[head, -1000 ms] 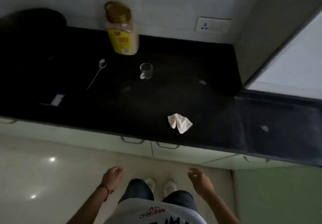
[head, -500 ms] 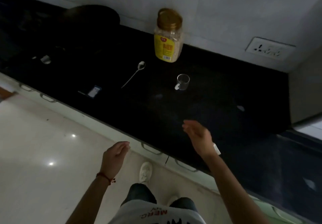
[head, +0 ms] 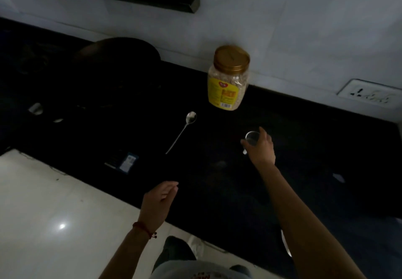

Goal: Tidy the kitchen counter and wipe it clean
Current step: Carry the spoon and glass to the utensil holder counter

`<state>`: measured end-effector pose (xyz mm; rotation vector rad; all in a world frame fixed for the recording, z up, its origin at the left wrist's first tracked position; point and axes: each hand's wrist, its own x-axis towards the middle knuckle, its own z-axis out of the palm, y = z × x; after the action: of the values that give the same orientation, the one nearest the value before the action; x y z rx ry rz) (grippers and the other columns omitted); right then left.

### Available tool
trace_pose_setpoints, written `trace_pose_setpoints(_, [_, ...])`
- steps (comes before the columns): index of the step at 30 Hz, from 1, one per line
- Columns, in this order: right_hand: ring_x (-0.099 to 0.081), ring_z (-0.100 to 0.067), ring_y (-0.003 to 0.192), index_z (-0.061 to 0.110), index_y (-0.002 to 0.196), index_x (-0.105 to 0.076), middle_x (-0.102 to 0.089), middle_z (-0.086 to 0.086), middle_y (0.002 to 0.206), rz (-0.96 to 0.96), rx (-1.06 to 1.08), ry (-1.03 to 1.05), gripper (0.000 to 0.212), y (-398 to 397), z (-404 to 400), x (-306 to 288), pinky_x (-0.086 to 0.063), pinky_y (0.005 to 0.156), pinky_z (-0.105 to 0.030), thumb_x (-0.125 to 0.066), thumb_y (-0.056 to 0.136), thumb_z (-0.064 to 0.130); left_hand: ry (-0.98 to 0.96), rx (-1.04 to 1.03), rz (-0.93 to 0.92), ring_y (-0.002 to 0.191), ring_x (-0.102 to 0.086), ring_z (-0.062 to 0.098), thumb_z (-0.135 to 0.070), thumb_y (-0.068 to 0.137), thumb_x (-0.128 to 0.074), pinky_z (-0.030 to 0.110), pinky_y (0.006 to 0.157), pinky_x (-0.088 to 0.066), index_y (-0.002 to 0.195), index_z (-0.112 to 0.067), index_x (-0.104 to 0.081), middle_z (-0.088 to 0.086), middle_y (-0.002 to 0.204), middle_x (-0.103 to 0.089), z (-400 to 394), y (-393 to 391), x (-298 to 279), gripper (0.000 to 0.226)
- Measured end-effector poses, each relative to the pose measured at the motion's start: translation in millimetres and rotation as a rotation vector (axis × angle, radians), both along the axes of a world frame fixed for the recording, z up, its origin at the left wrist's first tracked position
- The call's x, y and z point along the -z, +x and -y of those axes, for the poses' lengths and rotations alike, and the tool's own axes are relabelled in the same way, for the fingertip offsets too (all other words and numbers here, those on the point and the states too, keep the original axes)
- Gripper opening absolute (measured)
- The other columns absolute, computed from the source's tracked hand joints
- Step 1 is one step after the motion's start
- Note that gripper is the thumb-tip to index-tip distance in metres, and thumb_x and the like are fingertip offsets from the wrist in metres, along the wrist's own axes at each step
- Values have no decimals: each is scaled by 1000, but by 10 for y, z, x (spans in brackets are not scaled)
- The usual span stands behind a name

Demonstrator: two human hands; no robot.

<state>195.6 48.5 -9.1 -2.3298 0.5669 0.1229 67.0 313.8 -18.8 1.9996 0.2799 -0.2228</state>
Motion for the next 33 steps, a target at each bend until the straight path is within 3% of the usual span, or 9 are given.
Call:
trace_pose_setpoints(3, [-32, -30, 133, 14, 142, -19, -29, -10, 147, -54, 30, -48, 79, 88, -39, 97, -41, 97, -50, -66, 81, 31, -27, 8, 3, 84, -61, -12, -11, 87, -56, 1, 77, -45, 87, -37, -58, -7, 91, -66, -104, 294, -15, 26])
trace_pose_setpoints(7, [-43, -32, 124, 9, 137, -31, -39, -14, 139, -35, 72, -80, 68, 127, -26, 190, -46, 92, -48, -65, 81, 26, -45, 91, -9, 102, -56, 16, -8, 91, -49, 31, 96, -43, 105, -16, -59, 9, 105, -62, -196, 669, -46, 19])
trace_pose_setpoints(10, [-53, -29, 113, 9, 127, -44, -48, -11, 129, -9, 50, -84, 60, 117, 19, 194, -48, 87, -42, -68, 77, 28, 23, 115, 1, 108, -53, 23, -9, 91, -49, 30, 94, -40, 114, -4, -58, 17, 116, -60, -180, 971, -25, 25])
trace_pose_setpoints(15, [-55, -24, 109, 10, 125, -48, -53, -8, 125, 92, 35, -16, 57, -77, -14, 98, -46, 86, -34, -72, 75, 24, 112, 62, 54, 105, -56, 22, -13, 89, -53, 28, 85, -43, 111, -5, -60, 18, 112, -63, -54, 1573, 51, 25])
trace_pose_setpoints(26, [-57, -20, 110, 13, 127, -49, -55, -3, 124, 120, -8, 57, 63, -658, -97, 85, -50, 91, -37, -77, 71, 19, 355, 133, 46, 123, -47, 31, -20, 83, -60, 38, 103, -38, 126, -6, -50, 17, 131, -52, 358, 2592, 297, 46])
trace_pose_setpoints(33, [-57, -19, 109, 15, 127, -48, -56, -3, 124, 99, 28, 62, 63, -818, -6, 110, -51, 90, -39, -77, 70, 20, 396, 207, 62, 108, -57, 33, -5, 74, -67, 35, 92, -45, 112, -5, -62, 20, 116, -61, 347, 2642, 383, 38])
